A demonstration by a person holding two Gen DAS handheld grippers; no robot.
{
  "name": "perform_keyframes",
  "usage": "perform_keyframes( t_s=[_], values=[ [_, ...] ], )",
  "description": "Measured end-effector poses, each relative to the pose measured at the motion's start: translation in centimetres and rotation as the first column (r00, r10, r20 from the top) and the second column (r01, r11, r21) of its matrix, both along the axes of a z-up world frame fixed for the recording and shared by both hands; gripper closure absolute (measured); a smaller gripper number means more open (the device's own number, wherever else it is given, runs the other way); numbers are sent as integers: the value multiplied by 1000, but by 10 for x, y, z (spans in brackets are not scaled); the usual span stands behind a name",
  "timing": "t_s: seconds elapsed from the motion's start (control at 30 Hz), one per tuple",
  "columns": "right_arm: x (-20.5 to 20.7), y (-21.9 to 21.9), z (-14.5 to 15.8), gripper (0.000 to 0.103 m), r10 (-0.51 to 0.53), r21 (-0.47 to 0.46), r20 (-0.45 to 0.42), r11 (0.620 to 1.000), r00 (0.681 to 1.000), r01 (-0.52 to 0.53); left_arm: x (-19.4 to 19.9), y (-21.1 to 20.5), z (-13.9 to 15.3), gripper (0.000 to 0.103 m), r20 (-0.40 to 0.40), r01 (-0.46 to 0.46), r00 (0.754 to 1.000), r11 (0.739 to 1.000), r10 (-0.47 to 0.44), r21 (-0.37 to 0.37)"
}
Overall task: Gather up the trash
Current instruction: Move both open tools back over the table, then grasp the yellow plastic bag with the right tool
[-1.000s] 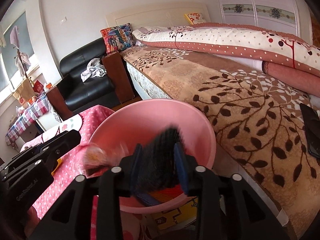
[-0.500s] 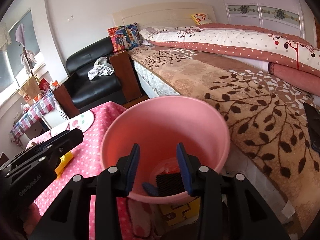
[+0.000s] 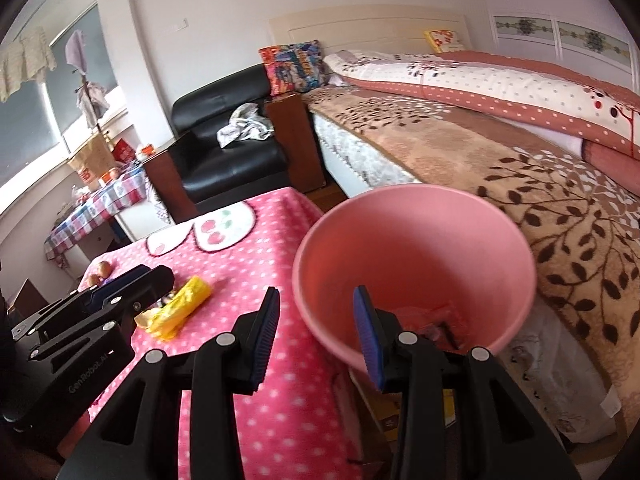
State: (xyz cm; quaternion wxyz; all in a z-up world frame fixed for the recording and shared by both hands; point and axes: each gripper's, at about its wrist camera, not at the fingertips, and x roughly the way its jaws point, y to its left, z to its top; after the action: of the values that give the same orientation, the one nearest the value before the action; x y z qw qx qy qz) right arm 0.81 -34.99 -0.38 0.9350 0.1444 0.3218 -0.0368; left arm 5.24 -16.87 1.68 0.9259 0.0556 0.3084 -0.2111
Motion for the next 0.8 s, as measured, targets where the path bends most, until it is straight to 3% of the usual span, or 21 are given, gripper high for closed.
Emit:
perform_keyframes(
  t_s=[0.6, 0.8],
  values=[
    [51, 91, -12, 65, 175, 74, -58, 983, 983, -171, 4, 111, -15, 77, -17, -184, 983, 982, 185, 43],
    [79, 121, -26, 65, 178, 107, -109, 980, 978, -167, 10, 133, -21, 77, -39, -220, 974, 975, 221, 31]
  ],
)
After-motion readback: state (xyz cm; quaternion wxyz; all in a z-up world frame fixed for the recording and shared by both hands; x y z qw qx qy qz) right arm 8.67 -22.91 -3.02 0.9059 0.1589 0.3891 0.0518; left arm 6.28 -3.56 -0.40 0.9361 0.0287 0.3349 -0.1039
